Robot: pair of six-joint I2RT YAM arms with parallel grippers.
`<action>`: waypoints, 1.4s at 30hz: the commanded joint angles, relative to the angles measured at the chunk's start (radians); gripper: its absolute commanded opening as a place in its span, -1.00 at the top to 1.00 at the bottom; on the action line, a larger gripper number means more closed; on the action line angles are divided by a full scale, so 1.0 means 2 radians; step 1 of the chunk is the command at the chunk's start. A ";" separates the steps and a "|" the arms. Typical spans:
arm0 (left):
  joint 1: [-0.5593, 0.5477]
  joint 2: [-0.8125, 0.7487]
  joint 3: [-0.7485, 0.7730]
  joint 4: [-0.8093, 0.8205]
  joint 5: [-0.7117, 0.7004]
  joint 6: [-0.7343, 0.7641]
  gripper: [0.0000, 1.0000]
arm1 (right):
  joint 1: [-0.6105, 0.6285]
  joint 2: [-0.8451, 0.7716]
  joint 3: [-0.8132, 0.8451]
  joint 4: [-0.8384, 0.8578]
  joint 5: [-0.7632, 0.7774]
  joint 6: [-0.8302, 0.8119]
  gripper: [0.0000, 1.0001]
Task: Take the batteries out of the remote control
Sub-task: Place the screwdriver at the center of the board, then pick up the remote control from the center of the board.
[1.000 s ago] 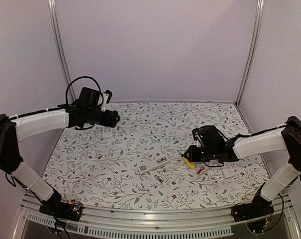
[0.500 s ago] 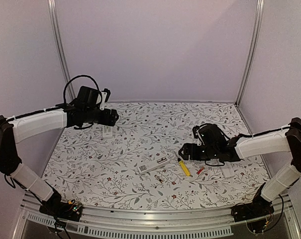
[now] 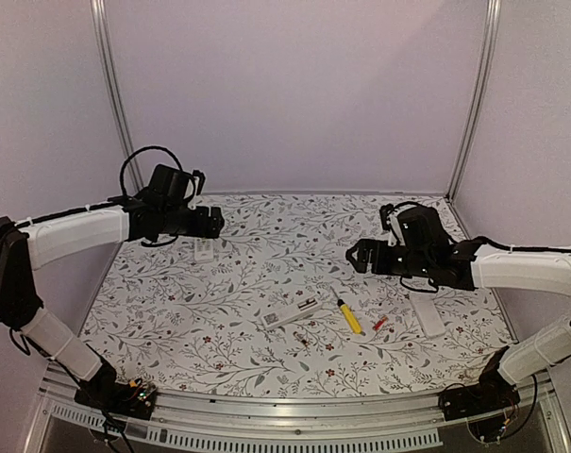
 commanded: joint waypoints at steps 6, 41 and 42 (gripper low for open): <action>0.017 0.139 0.079 -0.052 -0.043 -0.103 -0.88 | -0.008 -0.049 0.019 -0.012 0.067 -0.057 -0.98; 0.059 0.286 0.159 -0.105 -0.044 -0.142 -0.48 | -0.015 -0.057 -0.031 0.035 0.073 -0.062 -0.98; 0.059 0.287 0.160 -0.105 -0.045 -0.143 -0.48 | -0.015 -0.058 -0.031 0.036 0.074 -0.060 -0.98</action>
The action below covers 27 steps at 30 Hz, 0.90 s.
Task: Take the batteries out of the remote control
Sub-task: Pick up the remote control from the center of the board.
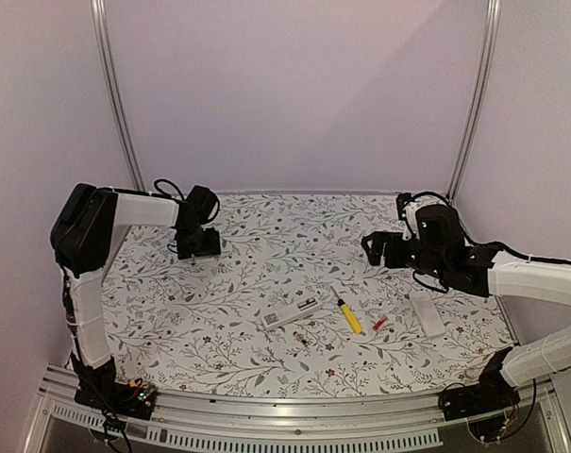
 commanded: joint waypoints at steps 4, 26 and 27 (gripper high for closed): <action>0.005 0.020 0.015 0.000 0.007 0.002 -0.48 | -0.004 0.008 -0.006 0.009 -0.002 0.013 -0.98; 0.003 -0.029 -0.015 0.021 -0.005 -0.010 0.17 | -0.005 0.015 -0.005 0.015 -0.002 0.015 -0.98; 0.003 -0.044 -0.024 0.032 -0.003 -0.011 0.20 | -0.005 0.014 -0.005 0.014 -0.002 0.015 -0.98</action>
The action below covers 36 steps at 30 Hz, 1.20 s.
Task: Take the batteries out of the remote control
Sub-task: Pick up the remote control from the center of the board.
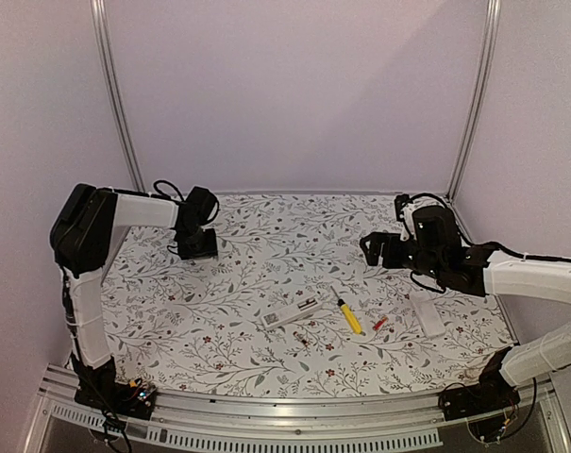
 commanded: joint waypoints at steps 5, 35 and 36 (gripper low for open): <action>-0.014 -0.130 -0.084 0.108 0.013 0.003 0.28 | -0.005 -0.007 0.001 0.006 -0.004 0.011 -0.98; -0.205 -0.286 -0.203 0.465 0.425 0.053 0.28 | -0.021 0.050 0.116 0.166 -0.431 0.006 -0.98; -0.211 -0.286 -0.199 0.466 0.429 0.054 0.28 | -0.021 0.053 0.117 0.174 -0.442 0.012 -0.98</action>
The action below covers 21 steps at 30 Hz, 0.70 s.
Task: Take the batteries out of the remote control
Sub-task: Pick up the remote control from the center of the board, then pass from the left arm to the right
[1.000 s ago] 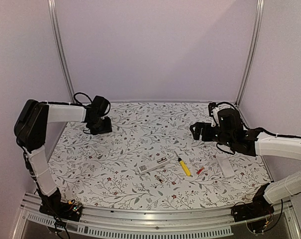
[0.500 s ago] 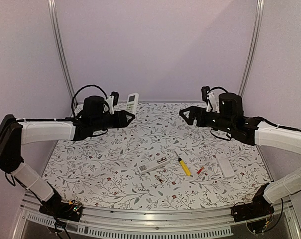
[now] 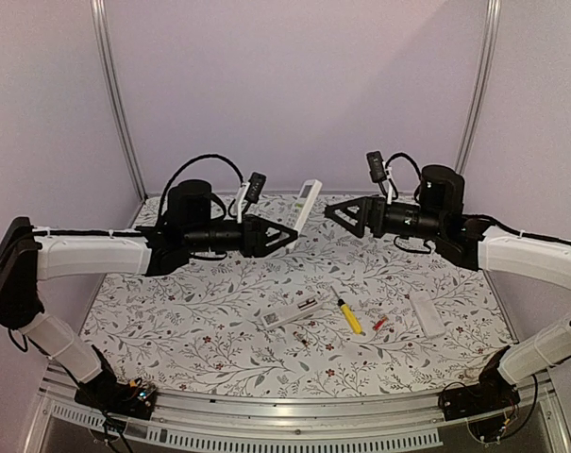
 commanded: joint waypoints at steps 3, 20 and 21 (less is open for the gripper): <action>-0.039 -0.016 0.031 0.039 0.063 0.016 0.28 | -0.003 0.011 0.015 0.080 -0.102 0.021 -0.98; -0.077 0.005 0.067 0.031 0.123 0.031 0.28 | -0.003 0.008 -0.017 0.240 -0.199 0.108 -0.42; -0.077 0.004 0.067 0.031 0.122 0.032 0.28 | -0.003 0.008 -0.019 0.247 -0.199 0.112 -0.37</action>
